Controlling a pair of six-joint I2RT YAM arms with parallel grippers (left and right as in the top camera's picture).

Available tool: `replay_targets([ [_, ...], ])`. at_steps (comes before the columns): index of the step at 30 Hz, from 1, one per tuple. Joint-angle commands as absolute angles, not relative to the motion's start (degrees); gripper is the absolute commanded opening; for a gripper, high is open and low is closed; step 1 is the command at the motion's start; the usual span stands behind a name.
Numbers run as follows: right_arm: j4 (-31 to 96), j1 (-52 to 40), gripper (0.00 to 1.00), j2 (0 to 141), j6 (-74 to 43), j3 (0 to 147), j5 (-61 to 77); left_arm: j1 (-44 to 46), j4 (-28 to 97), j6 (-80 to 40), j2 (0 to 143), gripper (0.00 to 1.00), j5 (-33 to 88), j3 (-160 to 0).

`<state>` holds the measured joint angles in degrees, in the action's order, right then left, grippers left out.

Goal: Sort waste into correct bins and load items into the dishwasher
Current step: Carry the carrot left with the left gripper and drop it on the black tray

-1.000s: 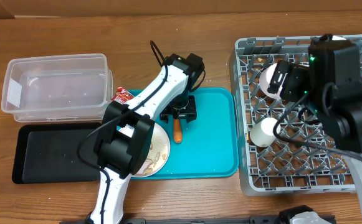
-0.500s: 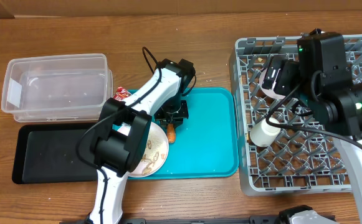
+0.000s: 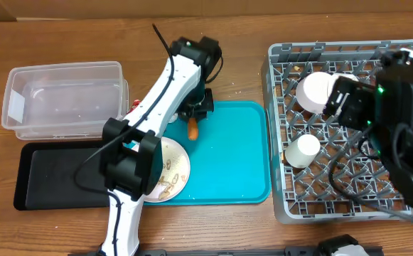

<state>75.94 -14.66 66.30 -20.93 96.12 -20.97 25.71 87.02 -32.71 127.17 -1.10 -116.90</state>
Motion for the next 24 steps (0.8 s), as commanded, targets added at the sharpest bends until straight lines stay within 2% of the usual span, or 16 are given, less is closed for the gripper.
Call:
replay_targets([
  [1,76.73,-14.39,1.00,64.18,-20.62,96.62,-26.22,24.64,91.24,-33.08,123.26,0.17,-5.45,-122.26],
  [5,77.36,-14.39,1.00,62.33,-20.64,96.62,-28.47,22.11,96.86,-36.42,119.74,0.10,-8.84,-123.11],
  [9,77.78,-14.39,1.00,60.64,-21.93,96.62,-28.36,18.00,96.84,-36.42,112.36,0.11,-7.66,-119.42],
  [12,79.57,-14.39,1.00,59.81,-27.14,96.62,-28.27,13.91,96.84,-36.42,105.49,0.13,-7.94,-115.50],
  [17,81.78,-14.37,1.00,59.68,-33.10,96.47,-28.49,3.70,96.82,-37.34,93.67,0.14,-8.32,-104.12],
  [24,81.60,-14.39,1.00,59.81,-33.06,96.44,-28.42,-7.68,92.07,-38.11,84.07,0.12,-6.33,-82.98],
])
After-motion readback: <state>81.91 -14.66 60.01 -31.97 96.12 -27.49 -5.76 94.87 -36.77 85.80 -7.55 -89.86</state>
